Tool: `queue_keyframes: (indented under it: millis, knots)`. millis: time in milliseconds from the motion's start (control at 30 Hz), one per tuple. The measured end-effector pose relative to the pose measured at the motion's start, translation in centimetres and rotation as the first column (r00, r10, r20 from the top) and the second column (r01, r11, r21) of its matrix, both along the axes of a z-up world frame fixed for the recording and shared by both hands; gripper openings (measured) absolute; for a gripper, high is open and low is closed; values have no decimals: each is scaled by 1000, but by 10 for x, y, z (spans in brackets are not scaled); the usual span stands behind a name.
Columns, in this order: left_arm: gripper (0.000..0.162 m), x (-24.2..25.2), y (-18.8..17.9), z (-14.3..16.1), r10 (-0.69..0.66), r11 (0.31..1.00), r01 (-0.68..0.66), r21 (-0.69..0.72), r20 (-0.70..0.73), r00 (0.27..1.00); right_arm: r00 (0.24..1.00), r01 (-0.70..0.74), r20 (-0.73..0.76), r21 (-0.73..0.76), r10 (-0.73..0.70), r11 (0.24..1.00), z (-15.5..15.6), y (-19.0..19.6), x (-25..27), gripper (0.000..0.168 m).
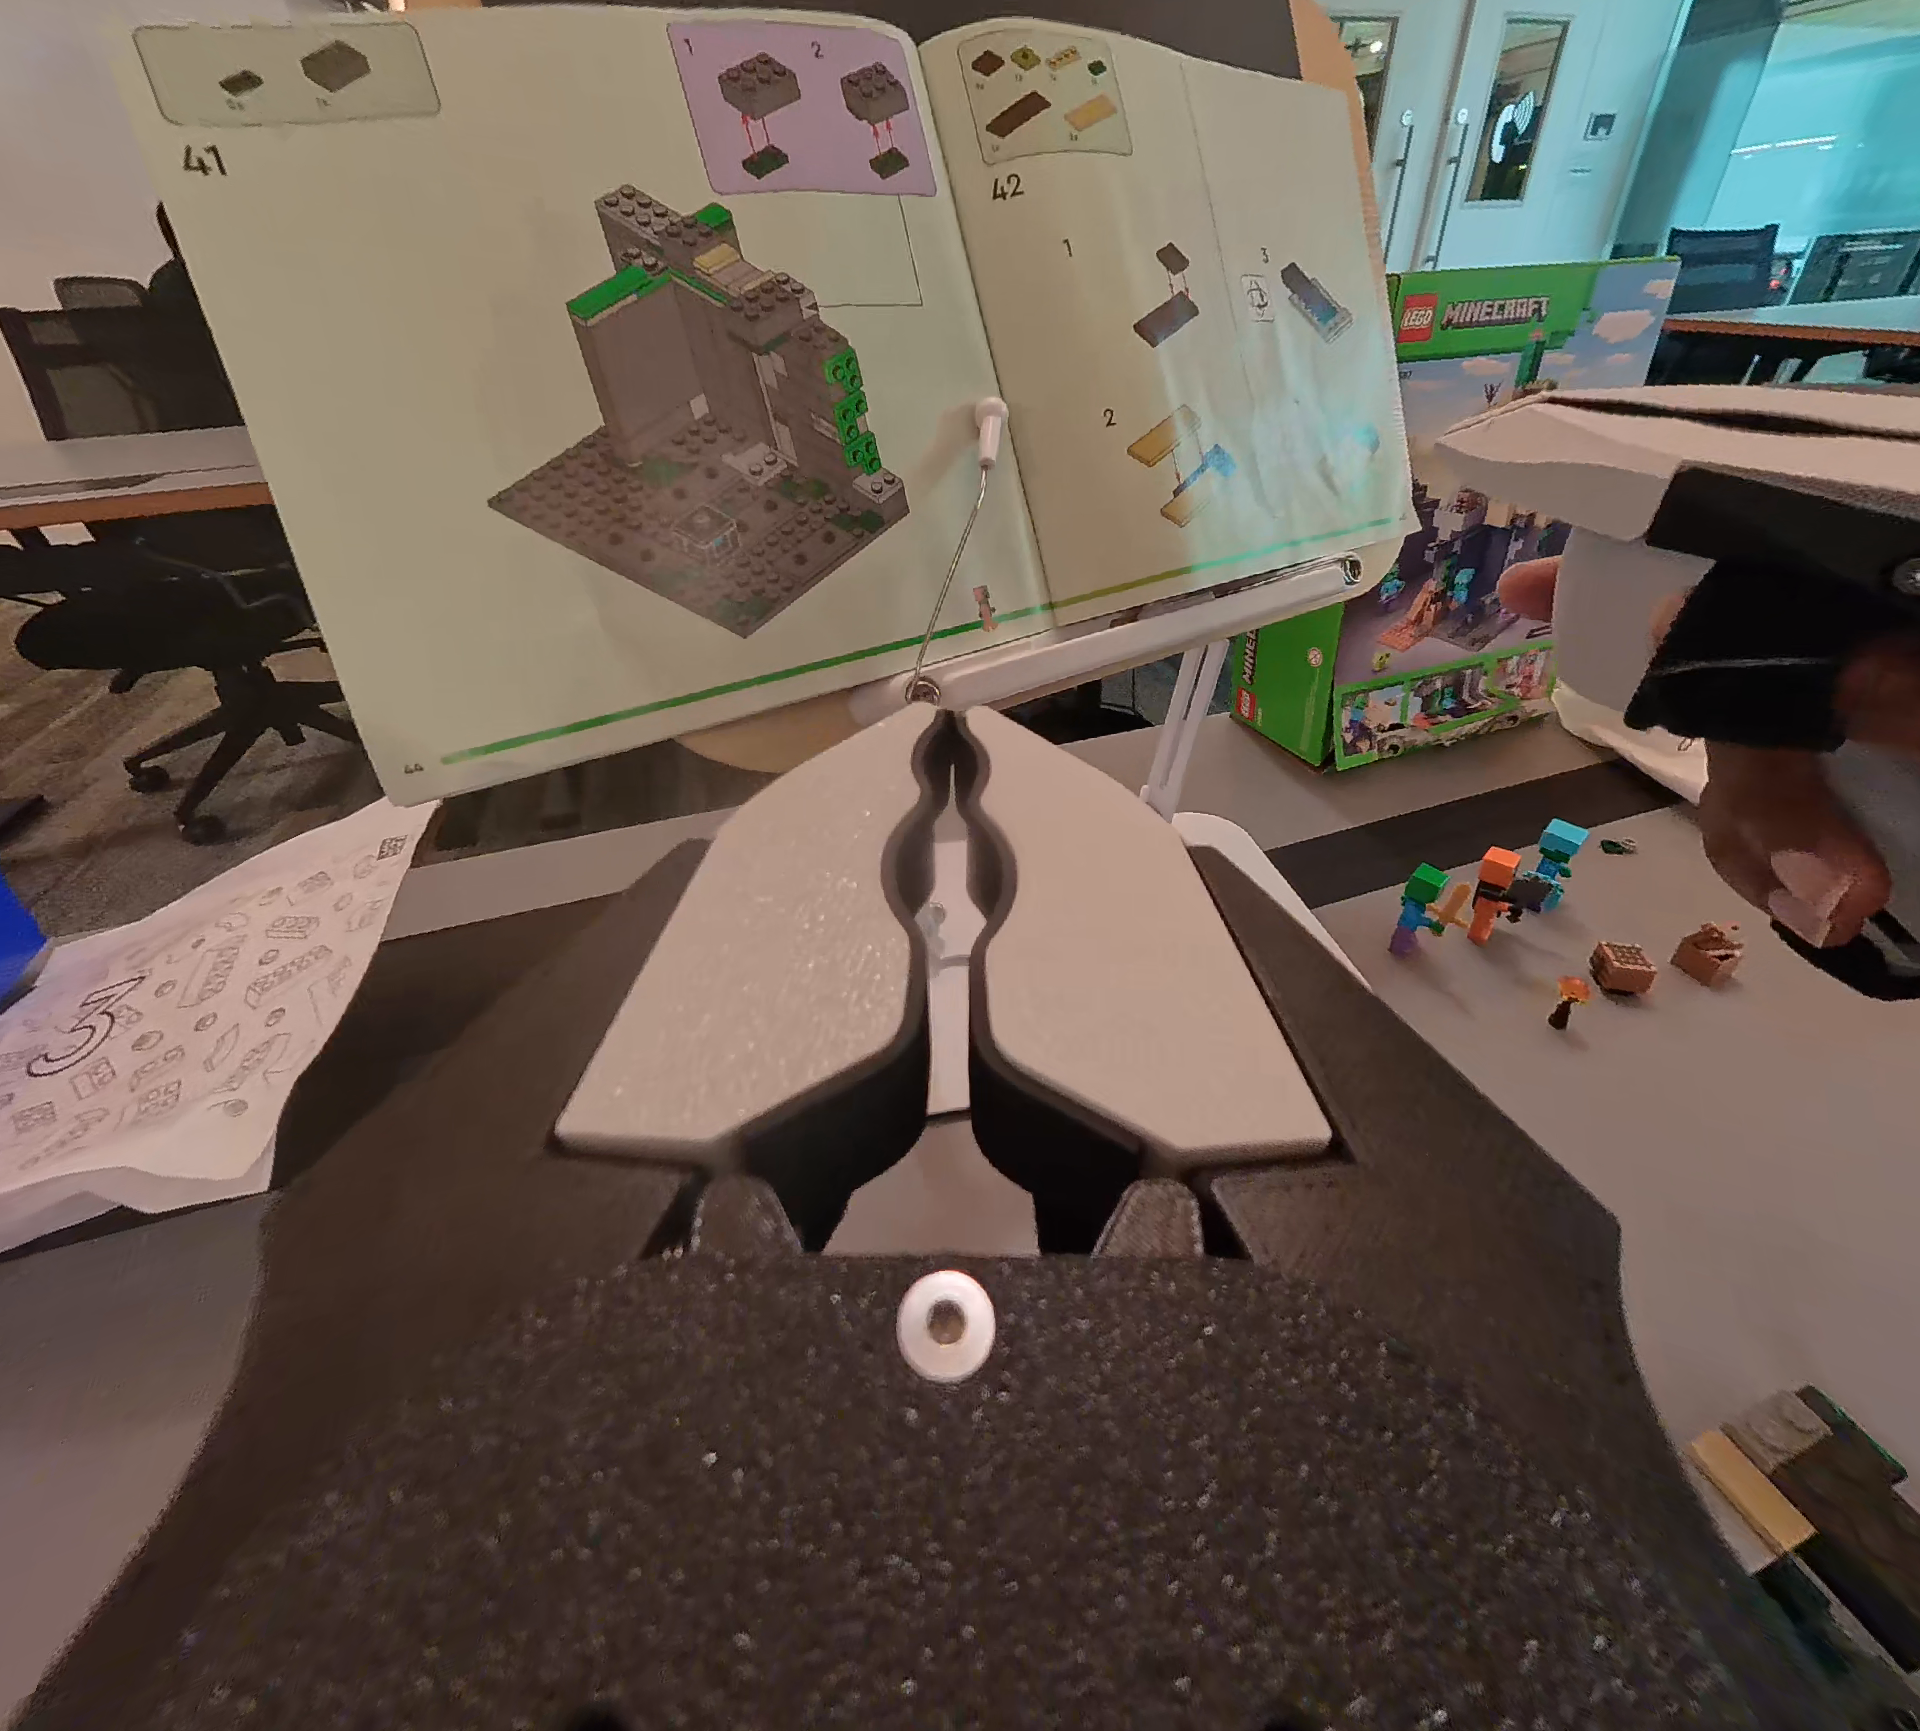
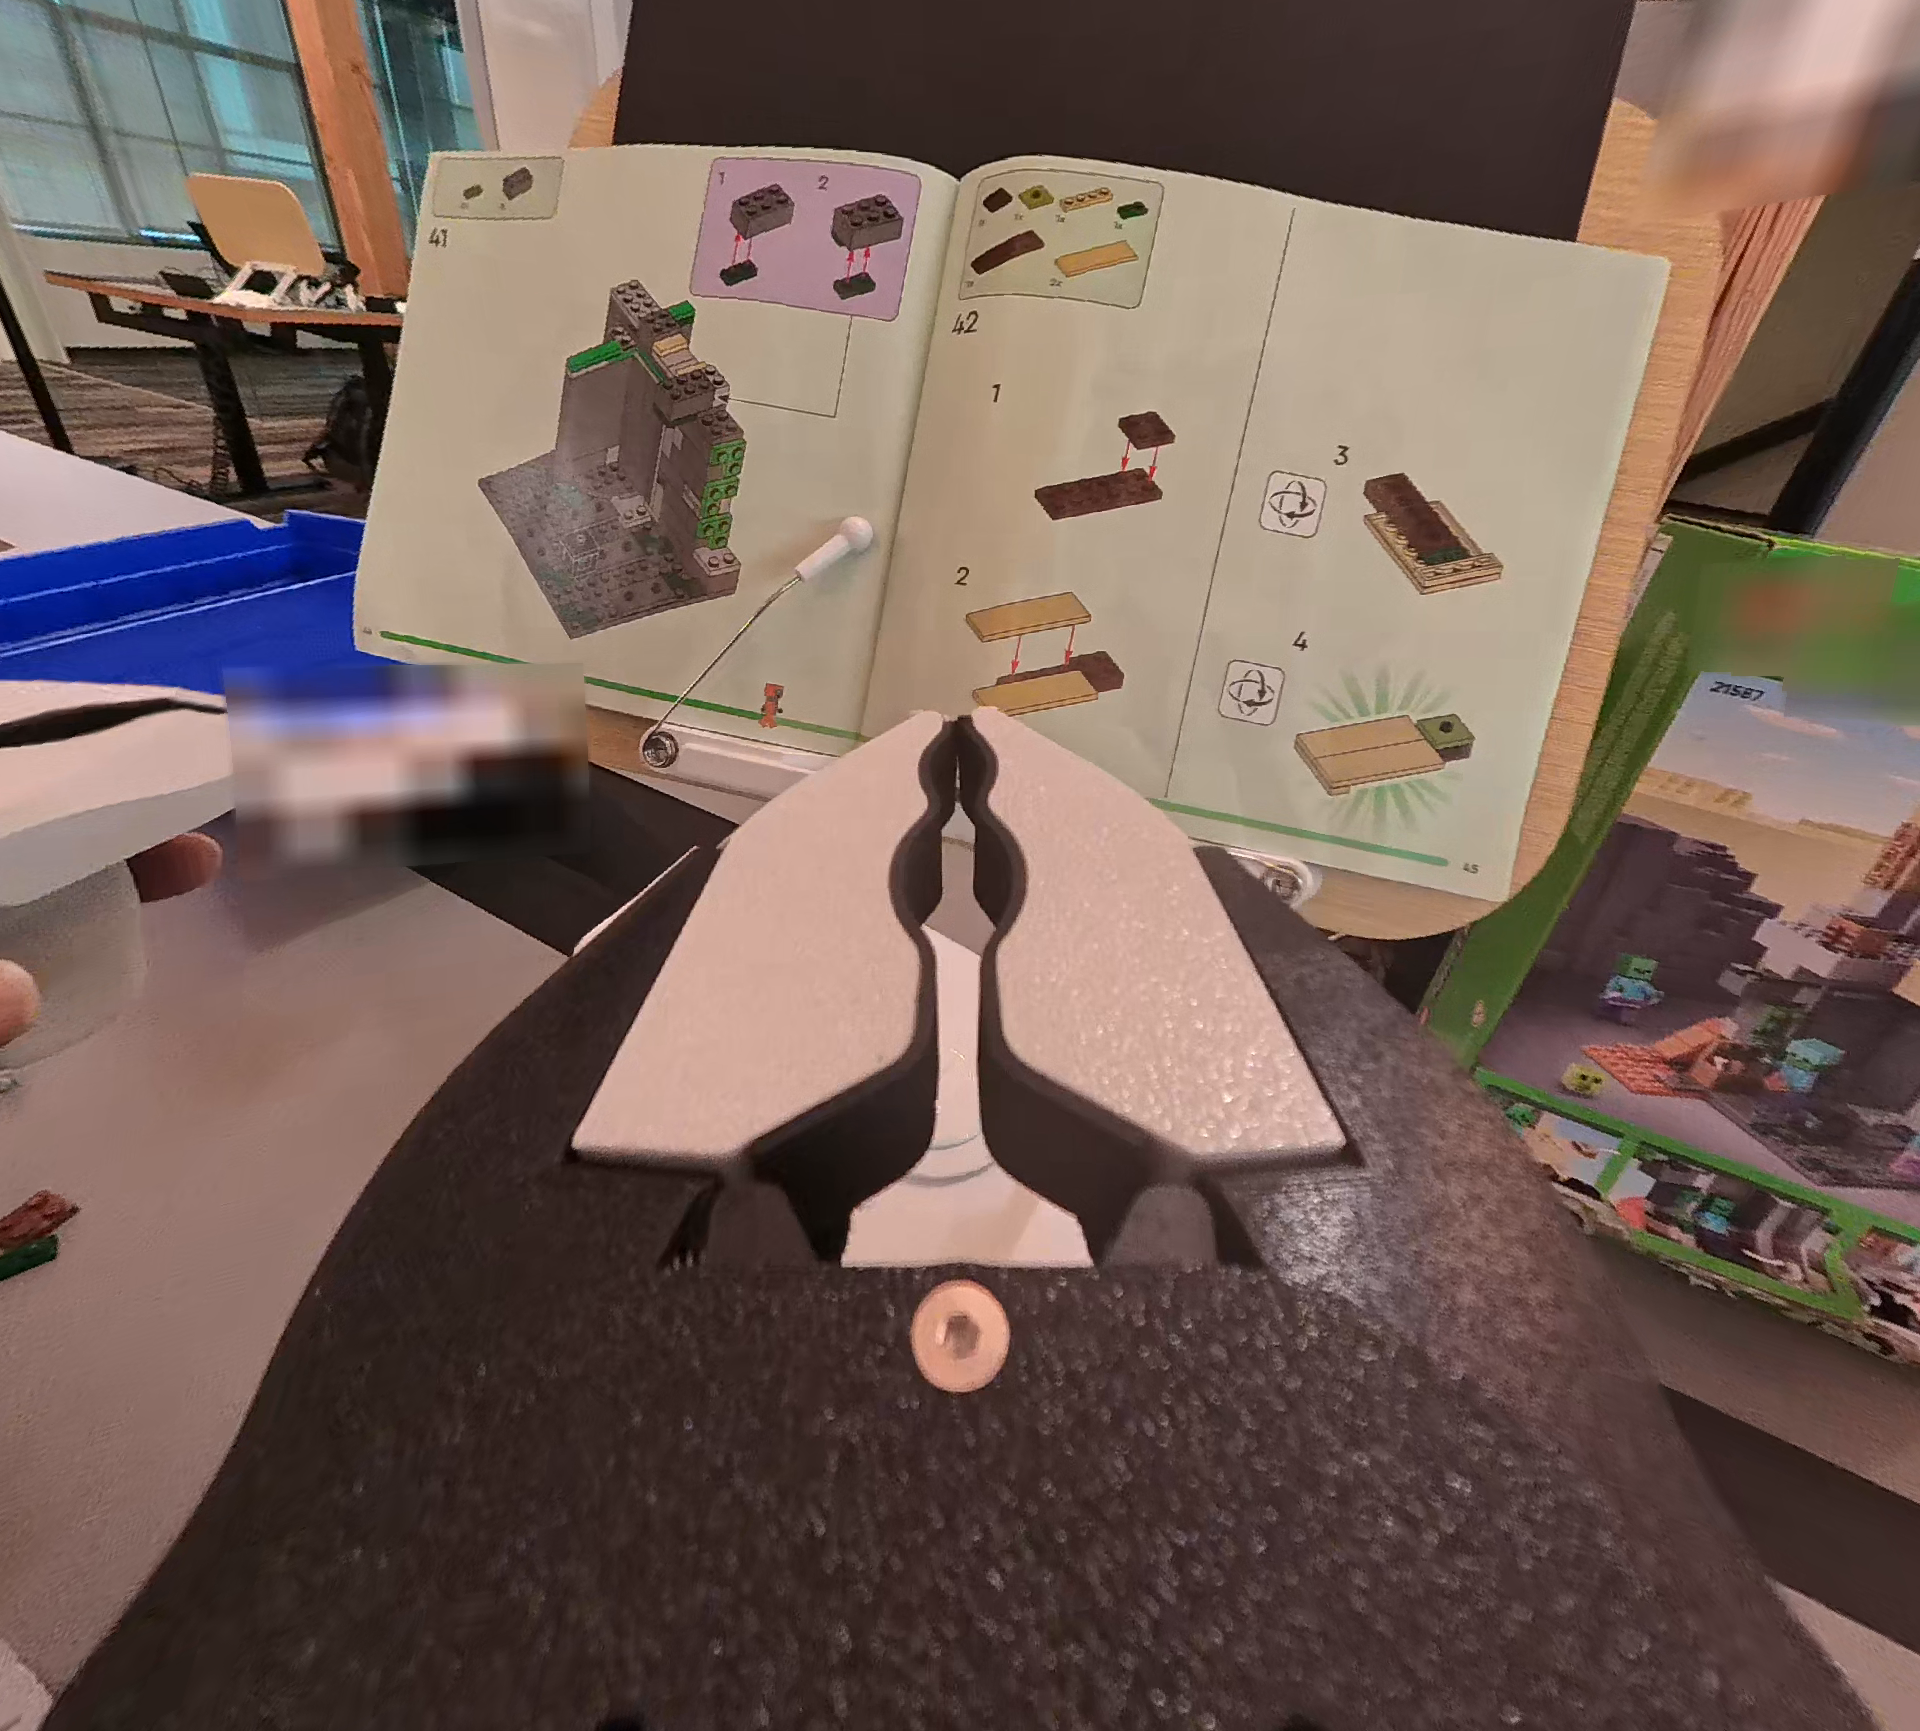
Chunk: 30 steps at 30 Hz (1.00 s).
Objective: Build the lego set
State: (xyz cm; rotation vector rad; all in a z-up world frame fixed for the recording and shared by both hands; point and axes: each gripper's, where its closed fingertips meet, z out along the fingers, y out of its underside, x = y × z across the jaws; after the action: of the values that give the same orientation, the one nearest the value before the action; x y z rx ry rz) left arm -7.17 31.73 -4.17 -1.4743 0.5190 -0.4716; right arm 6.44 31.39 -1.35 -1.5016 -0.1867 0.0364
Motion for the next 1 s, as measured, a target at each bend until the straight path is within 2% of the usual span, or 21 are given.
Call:
queue_keyframes:
  millis: [633, 767, 1000]
  knots:
    - [0, -10, -4, 12, -13, 1000, 13, 19, 26, 1000, 999, -10, 49, -16, 10, 1000, -15, 8, -12, 0]
    - [0, -7, -5, 11, -33, 999, 32, 11, 22, 999, 999, -32, 45, 29, 31, 999, 2, 16, -14, 0]
    - [0, 4, -8, 4, -84, 996, 84, -3, 7, 996, 988, -80, 135, 53, 72, 995, 57, 57, -10, 0]
